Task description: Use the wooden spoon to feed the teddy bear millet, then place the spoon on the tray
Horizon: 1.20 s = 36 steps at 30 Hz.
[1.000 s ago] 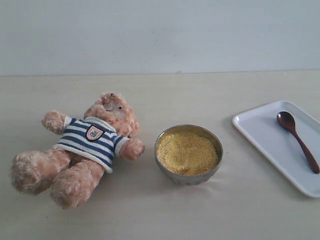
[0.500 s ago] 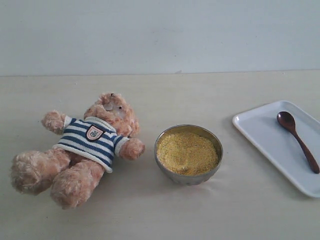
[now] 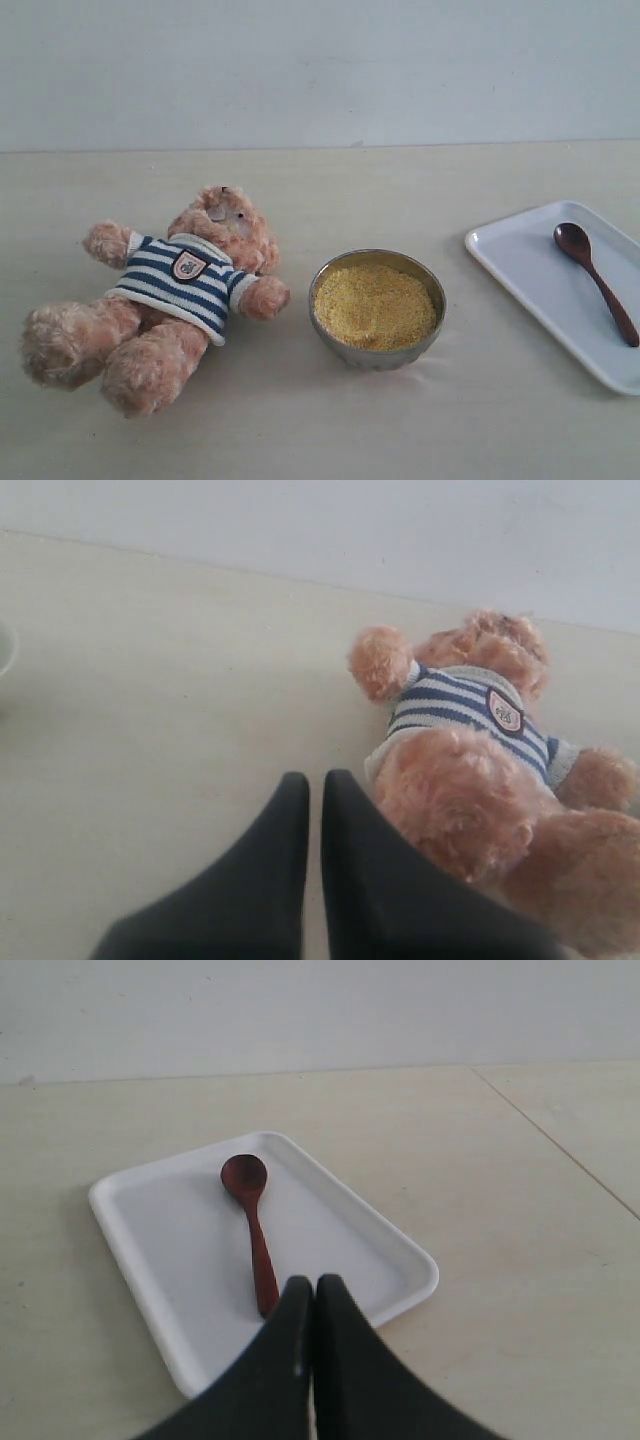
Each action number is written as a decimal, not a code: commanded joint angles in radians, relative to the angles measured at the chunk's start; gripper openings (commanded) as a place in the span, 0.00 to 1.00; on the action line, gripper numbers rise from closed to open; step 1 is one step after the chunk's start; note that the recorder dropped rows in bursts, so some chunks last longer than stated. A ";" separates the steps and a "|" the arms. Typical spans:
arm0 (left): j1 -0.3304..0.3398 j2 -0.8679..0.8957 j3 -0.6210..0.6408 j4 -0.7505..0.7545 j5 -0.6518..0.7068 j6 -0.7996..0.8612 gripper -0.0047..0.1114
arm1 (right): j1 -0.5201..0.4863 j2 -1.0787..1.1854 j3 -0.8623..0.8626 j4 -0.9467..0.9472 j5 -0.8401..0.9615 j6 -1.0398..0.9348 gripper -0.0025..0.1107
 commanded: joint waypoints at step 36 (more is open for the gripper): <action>-0.007 -0.003 0.003 0.203 -0.084 0.008 0.08 | -0.006 -0.005 0.000 -0.003 -0.008 -0.009 0.02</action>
